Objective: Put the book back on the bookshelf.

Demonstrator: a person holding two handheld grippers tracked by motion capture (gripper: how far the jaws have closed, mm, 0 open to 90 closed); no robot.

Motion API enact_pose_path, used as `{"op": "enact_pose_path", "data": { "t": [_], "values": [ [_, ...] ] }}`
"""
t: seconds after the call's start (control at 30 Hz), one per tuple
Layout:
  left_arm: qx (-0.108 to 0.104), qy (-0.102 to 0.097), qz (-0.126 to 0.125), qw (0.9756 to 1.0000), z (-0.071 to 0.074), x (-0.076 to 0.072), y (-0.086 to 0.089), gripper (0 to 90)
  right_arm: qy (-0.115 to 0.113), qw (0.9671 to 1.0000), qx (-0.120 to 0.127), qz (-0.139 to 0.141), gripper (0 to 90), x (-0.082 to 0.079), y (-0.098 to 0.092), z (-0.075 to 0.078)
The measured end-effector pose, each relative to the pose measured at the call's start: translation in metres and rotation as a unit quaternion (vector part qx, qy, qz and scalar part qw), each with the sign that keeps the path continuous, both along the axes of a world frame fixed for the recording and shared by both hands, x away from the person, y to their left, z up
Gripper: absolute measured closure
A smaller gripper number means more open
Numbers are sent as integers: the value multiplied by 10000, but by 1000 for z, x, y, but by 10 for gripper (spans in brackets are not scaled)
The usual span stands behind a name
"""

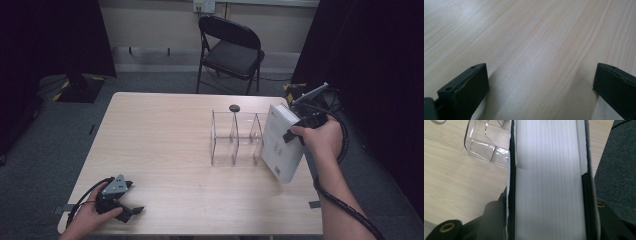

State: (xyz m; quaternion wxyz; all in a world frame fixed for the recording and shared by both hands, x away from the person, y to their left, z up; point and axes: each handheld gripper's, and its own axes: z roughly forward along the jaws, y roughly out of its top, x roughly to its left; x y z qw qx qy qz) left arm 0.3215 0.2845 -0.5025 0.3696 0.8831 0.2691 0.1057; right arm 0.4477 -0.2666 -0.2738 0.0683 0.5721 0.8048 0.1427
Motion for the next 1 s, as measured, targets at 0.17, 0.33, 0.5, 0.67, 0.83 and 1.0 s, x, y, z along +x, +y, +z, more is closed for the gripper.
{"op": "enact_pose_path", "data": {
  "t": [0.17,0.33,0.5,0.67,0.83,1.0],
  "values": [
    [-6,8,1,10000,0,0,0,0,-39,10000,-12,-11,524,6,3,-1],
    [-2,0,-1,10000,0,0,0,0,-57,10000,-36,-28,524,11,8,-6],
    [-1,-1,-1,10000,0,0,0,0,-23,10000,-4,-55,525,17,11,-7],
    [-1,0,-1,10000,0,0,0,0,-50,9999,-61,-104,525,21,12,-8],
    [-2,-1,0,10000,0,0,0,0,-55,9999,-28,-125,524,25,13,-9],
    [-4,-1,2,10000,0,0,0,0,-185,9996,-40,-196,525,27,14,-11]
  ]
}}
